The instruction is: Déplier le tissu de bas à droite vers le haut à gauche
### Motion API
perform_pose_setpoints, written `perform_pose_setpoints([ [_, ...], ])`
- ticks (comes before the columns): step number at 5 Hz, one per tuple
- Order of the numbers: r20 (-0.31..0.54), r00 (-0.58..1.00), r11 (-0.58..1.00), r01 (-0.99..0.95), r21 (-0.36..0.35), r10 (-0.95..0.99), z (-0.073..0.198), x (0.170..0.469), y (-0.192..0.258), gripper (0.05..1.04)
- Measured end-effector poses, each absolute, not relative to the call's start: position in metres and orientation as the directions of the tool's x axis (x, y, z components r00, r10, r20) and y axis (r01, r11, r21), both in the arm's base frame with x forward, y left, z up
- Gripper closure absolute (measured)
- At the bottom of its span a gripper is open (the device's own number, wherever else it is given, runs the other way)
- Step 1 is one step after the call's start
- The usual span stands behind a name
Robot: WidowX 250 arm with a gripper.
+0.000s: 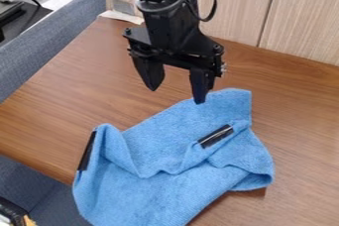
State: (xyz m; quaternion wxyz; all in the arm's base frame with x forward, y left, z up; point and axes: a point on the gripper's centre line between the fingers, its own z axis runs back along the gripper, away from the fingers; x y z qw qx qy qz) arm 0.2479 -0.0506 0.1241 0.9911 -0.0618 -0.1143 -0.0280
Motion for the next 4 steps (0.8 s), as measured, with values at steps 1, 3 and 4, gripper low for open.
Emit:
perform_pose_setpoints([
  [1, 0.209, 0.977, 0.991, 0.067, -0.116, -0.041, 0.119, 0.247, -0.051, 0.084],
  [3, 0.117, 0.987, 0.972, 0.133, -0.192, -0.112, 0.089, 0.251, -0.073, 0.084],
  [4, 0.090, 0.990, 0.966, 0.126, -0.226, -0.109, 0.067, 0.257, -0.075, 0.084],
])
